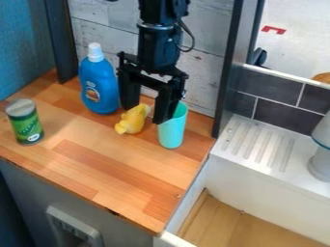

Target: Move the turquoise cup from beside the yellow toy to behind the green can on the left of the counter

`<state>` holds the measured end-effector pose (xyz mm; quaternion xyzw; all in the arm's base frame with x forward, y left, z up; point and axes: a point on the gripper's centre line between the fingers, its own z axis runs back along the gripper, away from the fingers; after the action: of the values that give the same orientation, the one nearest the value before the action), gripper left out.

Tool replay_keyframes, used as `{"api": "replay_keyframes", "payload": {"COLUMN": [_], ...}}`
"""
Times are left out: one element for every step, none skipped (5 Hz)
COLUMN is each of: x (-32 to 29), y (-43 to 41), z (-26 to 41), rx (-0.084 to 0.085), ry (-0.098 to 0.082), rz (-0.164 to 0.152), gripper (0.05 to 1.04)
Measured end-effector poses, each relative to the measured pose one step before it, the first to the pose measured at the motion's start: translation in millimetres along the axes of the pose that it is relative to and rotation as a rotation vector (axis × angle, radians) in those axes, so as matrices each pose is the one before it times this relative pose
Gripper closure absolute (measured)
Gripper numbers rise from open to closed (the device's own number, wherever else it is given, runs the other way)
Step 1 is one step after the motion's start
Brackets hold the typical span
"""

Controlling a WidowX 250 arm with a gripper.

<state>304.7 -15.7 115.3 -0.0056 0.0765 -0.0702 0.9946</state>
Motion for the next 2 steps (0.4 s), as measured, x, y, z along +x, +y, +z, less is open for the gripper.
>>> {"api": "replay_keyframes", "payload": {"x": [0.1,19.49], "y": [-0.87,-3.73], "z": [-7.97,9.0], "rx": [-0.0019,0.0483], "ry": [0.026,-0.0943], "rz": [-0.0028,-0.0398], "gripper": [0.083,0.083]}}
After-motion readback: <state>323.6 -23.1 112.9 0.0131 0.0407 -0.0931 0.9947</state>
